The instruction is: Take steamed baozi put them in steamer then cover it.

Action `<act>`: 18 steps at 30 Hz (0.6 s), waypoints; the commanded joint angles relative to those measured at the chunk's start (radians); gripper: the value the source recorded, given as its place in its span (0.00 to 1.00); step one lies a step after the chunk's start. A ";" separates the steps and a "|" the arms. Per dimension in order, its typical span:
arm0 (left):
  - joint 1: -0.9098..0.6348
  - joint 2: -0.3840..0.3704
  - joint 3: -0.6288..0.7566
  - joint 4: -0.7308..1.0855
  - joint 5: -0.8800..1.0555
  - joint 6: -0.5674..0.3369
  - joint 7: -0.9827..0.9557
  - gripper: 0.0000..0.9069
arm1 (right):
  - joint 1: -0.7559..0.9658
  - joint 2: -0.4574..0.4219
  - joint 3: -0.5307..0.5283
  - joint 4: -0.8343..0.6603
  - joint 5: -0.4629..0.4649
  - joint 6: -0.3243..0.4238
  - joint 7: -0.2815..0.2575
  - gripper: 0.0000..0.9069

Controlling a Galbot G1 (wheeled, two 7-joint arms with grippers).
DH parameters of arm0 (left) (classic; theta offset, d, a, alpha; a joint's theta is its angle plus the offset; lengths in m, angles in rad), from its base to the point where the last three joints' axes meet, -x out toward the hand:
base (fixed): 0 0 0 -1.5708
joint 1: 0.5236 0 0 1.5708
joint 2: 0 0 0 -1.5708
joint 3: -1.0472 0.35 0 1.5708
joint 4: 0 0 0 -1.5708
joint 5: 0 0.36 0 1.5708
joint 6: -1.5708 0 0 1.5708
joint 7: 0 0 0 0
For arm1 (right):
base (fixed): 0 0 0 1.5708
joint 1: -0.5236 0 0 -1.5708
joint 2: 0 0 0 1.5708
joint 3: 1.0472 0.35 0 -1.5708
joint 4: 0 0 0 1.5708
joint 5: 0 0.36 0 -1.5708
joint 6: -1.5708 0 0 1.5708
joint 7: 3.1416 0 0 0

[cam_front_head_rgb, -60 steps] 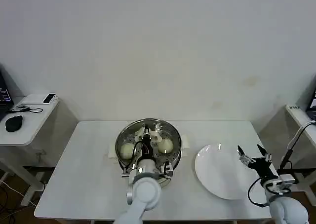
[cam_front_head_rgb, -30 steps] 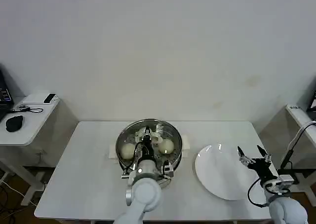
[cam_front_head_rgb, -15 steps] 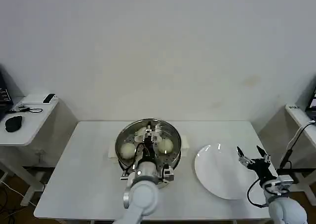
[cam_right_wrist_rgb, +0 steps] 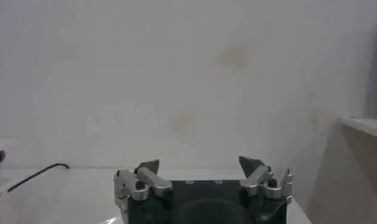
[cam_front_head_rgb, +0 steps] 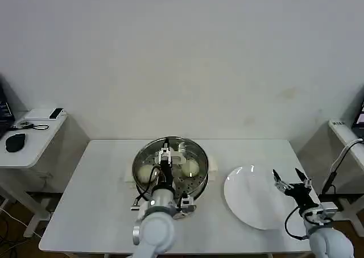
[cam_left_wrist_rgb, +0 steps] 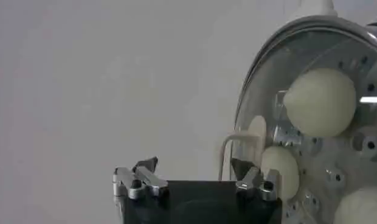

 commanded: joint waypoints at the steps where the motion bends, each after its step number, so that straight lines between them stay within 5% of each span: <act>1: 0.059 0.039 -0.023 -0.121 -0.020 -0.013 -0.010 1.00 | -0.001 -0.005 0.000 0.005 0.000 -0.006 -0.001 1.00; 9: 0.113 0.104 -0.093 -0.252 -0.109 -0.012 -0.017 1.00 | -0.021 -0.012 -0.001 0.034 -0.001 -0.055 -0.008 1.00; 18: 0.265 0.199 -0.344 -0.406 -0.526 -0.030 -0.061 1.00 | -0.034 -0.009 -0.040 0.079 0.010 -0.077 0.019 1.00</act>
